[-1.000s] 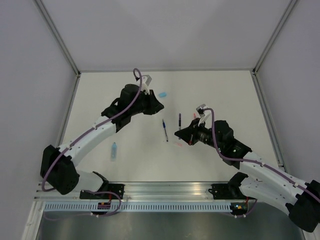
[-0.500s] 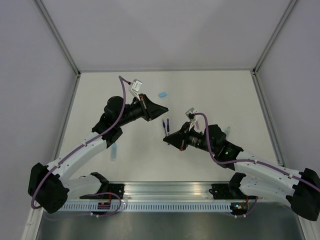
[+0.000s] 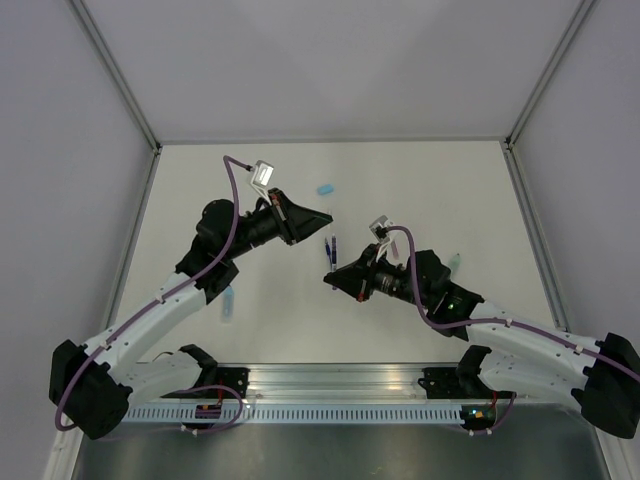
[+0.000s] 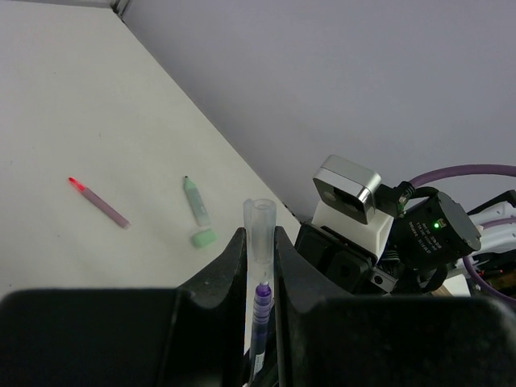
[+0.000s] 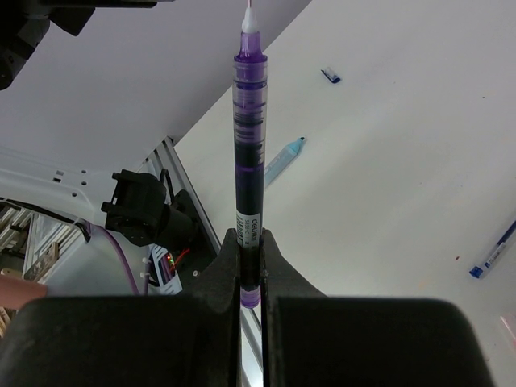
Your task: Insert the pens into the pen caps
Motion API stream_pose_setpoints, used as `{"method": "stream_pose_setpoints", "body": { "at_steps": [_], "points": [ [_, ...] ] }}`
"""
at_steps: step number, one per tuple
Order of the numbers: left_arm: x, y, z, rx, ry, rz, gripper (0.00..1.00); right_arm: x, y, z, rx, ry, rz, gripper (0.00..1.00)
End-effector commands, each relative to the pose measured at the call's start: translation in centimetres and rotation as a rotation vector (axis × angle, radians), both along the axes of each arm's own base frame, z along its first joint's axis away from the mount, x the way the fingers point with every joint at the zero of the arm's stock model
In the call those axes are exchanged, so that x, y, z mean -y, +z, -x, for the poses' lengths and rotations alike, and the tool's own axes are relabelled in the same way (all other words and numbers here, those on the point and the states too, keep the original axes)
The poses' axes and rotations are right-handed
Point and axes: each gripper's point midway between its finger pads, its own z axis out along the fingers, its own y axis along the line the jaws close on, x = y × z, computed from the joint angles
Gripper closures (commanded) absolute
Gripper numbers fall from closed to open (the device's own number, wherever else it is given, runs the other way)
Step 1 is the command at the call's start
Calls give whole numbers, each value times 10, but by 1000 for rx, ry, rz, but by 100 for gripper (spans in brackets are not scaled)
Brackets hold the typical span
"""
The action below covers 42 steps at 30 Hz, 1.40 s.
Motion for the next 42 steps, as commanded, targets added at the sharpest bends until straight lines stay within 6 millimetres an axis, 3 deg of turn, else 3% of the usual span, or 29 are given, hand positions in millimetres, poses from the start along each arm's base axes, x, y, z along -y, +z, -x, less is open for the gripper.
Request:
{"method": "stream_pose_setpoints", "body": {
  "at_steps": [1, 8, 26, 42],
  "points": [
    [-3, 17, 10, 40, -20, 49, 98, -6, 18, -1, 33, 1, -60, 100],
    [-8, 12, 11, 52, -1, 44, 98, -18, 17, 5, 25, 21, -66, 100],
    [-14, -4, 20, 59, 3, 27, 98, -19, 27, 0, 42, -9, -78, 100],
    [-23, 15, 10, 94, 84, 19, 98, -25, 20, 7, 26, 13, -71, 100]
  ]
}}
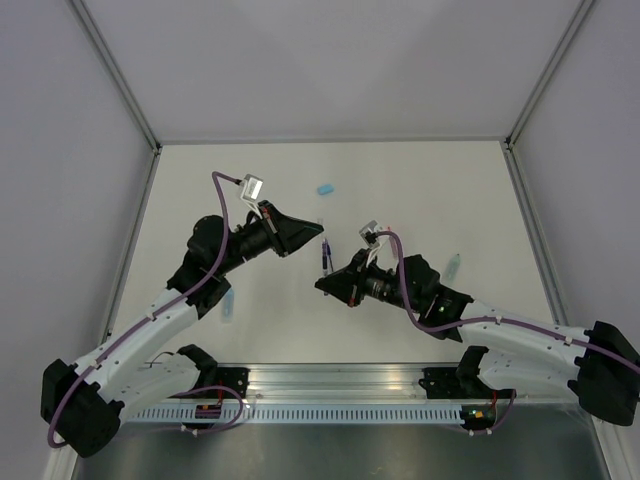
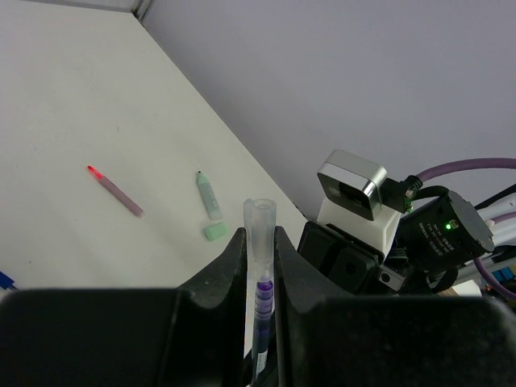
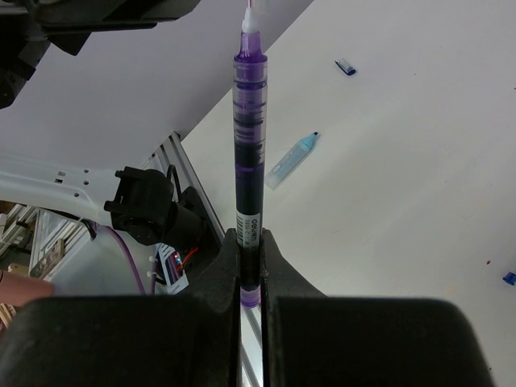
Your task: Insert the pens into the pen caps
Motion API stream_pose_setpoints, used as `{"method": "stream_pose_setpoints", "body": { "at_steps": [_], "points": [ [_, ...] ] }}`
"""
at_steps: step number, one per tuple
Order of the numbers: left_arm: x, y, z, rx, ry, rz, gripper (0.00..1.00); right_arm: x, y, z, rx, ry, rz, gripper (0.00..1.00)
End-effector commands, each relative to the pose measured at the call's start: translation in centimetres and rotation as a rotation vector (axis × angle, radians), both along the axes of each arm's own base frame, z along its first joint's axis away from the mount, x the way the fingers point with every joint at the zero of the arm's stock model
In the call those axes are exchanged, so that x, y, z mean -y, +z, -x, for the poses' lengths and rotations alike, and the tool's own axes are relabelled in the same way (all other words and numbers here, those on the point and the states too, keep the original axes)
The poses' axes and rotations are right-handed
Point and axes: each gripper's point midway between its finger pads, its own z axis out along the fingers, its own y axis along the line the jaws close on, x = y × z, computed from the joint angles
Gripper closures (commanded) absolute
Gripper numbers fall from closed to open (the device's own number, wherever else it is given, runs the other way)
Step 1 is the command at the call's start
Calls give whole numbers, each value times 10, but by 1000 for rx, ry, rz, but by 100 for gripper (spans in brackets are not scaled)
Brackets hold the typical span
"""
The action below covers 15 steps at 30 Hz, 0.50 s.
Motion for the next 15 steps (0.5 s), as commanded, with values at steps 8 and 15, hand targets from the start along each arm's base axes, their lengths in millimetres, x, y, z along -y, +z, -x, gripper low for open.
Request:
{"method": "stream_pose_setpoints", "body": {
  "at_steps": [8, 15],
  "points": [
    [-4, 33, -3, 93, 29, 33, 98, -12, 28, 0, 34, 9, -68, 100],
    [-6, 29, 2, 91, 22, 31, 98, -12, 31, -1, 40, 3, -74, 100]
  ]
}}
